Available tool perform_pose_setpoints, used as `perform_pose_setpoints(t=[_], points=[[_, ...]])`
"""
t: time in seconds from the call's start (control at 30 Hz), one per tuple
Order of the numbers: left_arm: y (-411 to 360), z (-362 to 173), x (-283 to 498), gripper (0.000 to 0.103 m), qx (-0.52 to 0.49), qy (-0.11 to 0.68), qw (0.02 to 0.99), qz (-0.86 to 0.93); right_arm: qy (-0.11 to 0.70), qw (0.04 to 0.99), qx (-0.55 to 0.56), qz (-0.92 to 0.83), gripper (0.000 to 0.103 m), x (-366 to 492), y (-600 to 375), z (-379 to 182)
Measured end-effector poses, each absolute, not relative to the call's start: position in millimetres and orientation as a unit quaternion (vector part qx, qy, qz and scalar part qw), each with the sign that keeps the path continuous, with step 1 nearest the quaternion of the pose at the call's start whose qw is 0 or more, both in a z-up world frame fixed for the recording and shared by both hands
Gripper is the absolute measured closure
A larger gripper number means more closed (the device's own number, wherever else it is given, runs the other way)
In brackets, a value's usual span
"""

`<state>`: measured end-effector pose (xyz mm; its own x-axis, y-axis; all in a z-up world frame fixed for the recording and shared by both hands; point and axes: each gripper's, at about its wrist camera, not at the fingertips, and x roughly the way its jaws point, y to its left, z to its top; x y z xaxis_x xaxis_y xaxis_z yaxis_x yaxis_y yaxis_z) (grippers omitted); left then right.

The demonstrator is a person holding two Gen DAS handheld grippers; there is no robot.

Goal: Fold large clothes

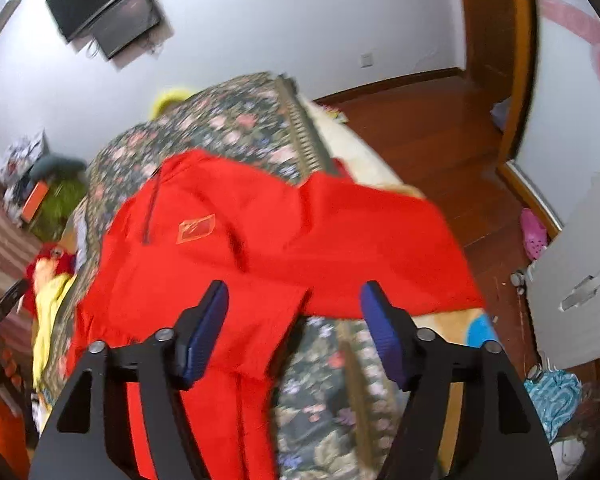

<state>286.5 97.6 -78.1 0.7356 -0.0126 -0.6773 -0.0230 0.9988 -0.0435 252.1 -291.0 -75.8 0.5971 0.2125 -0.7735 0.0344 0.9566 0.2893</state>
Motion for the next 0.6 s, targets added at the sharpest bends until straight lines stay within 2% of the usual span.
perform_pose_setpoints(t=[0.1, 0.37, 0.6], points=[[72, -78, 289, 0.029, -0.009, 0.358, 0.934, -0.012, 0.463, 0.871, 0.164, 0.029, 0.037, 259, -310, -97], [16, -110, 307, 0.029, 0.007, 0.381, 0.922, -0.064, 0.530, 0.807, 0.260, -0.021, 0.037, 272, -366, -173], [-2, -141, 330, 0.029, 0.003, 0.409, 0.909, -0.077, 0.521, 0.793, 0.313, -0.041, 0.037, 291, -385, -203]])
